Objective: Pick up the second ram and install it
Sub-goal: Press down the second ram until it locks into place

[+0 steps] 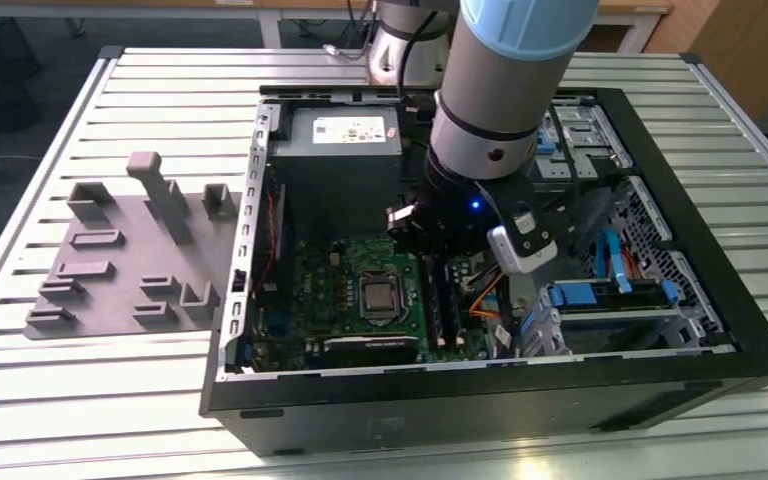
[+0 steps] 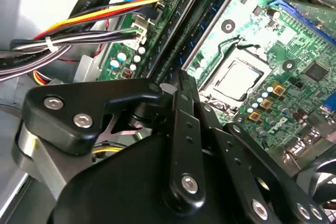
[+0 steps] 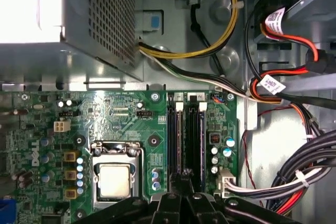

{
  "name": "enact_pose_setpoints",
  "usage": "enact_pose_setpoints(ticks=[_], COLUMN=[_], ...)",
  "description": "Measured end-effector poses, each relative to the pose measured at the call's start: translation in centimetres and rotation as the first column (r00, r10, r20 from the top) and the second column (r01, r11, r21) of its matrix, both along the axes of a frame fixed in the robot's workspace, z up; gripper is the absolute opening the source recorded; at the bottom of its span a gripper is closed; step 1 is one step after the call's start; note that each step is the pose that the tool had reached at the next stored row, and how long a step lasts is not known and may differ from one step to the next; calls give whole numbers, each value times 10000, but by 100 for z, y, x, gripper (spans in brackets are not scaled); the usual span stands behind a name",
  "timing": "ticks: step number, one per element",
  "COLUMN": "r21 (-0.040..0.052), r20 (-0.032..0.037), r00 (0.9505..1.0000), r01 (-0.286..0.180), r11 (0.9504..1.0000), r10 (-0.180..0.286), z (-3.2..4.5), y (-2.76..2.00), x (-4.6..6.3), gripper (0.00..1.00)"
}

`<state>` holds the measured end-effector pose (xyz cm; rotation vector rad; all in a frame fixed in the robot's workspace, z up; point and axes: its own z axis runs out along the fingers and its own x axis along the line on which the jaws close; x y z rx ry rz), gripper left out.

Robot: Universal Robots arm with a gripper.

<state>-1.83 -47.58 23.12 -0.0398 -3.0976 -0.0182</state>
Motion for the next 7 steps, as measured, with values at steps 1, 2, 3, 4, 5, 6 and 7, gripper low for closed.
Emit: enact_pose_setpoints(ticks=[1,2,3,4,5,6,7], r21=[-2,-3,-2,-2,-3,-3,-3], r20=[-1,-1,-1,-1,-1,-1,-1], r00=[10000,10000,10000,10000,10000,10000,10000], r01=[0,0,0,0,0,0,0], r11=[10000,10000,10000,10000,10000,10000,10000], r10=[0,0,0,0,0,0,0], z=[1,2,2,4,5,6,6], y=[0,0,0,0,0,0,0], x=[0,0,0,0,0,0,0], gripper=[11,11,11,11,11,11,11])
